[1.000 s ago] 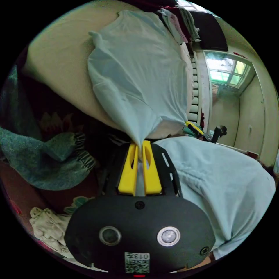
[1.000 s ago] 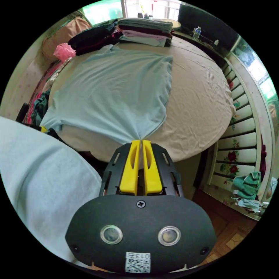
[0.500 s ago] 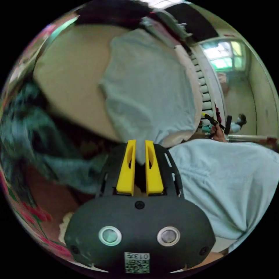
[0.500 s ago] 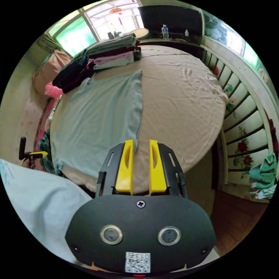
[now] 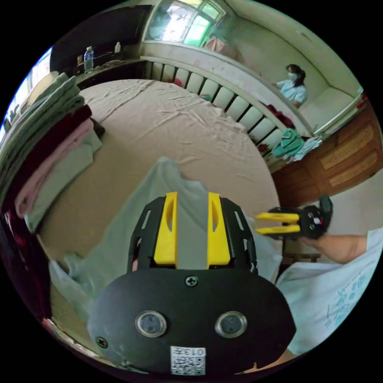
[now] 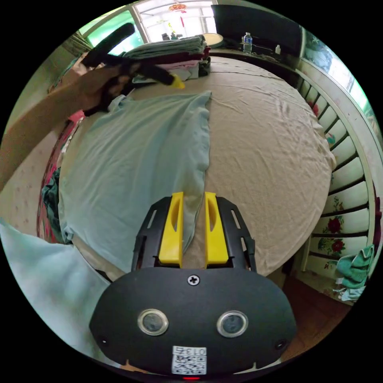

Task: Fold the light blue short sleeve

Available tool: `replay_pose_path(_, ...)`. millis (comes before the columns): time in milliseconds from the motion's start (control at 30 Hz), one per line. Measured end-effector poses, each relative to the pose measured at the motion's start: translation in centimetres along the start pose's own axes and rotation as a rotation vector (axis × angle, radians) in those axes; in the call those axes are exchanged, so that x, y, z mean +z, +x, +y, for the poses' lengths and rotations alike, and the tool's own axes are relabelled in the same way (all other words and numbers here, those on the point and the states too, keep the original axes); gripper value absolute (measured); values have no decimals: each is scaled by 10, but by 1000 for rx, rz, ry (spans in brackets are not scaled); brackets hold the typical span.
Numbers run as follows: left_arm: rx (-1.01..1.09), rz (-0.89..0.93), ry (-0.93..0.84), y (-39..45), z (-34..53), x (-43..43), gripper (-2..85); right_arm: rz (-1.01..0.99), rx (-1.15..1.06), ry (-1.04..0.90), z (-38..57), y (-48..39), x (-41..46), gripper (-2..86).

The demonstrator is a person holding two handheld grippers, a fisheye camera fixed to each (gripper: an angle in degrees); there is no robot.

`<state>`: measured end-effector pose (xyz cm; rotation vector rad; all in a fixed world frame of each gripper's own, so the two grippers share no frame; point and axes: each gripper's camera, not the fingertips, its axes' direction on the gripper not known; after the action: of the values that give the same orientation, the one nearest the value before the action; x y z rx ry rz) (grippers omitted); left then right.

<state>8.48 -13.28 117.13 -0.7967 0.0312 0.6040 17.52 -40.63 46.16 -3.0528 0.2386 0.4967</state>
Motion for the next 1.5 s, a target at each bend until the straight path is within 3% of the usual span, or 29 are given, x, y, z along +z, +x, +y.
replay_pose_path(133, 29, -144, -116, -8, -89, 20, 131, 87, -74, -20, -1, -16, 9, 74)
replay_pose_path(267, 58, -133, -205, -11, -133, 39, 125, 98, -80, 8, -1, -23, 9, 59)
replay_pose_path(467, 166, -102, -248, 7, -173, 27, 24, 163, -178, 29, -2, -44, 11, 28)
replay_pose_path(600, 329, -158, 26, 38, -171, -26, 20, 313, -173, 136, 6, -50, -1, 29)
replay_pose_path(633, 314, -161, 128, 39, -165, -41, 24, 331, -152, 163, 10, -50, -5, 33)
replay_pose_path(700, 248, -156, 163, 30, -162, -45, 33, 350, -139, 131, 13, -51, 1, 45)
replay_pose_path(900, 8, -164, 19, -7, -165, -55, 96, 396, -75, 130, 18, -40, -5, 55)
replay_pose_path(1067, 12, -157, 99, 11, -143, -93, 77, 275, -75, 193, -20, -23, -12, 21)
replay_pose_path(1200, 16, -254, 50, 29, -100, -102, 71, 194, -154, 220, -69, -26, 1, 9)
replay_pose_path(1367, -80, -294, -43, 13, -52, -102, 47, 154, -219, 111, -107, -7, 34, 1)
replay_pose_path(1500, -228, -160, 50, -16, -14, -117, 17, 123, -158, 52, -100, 27, 28, -1)
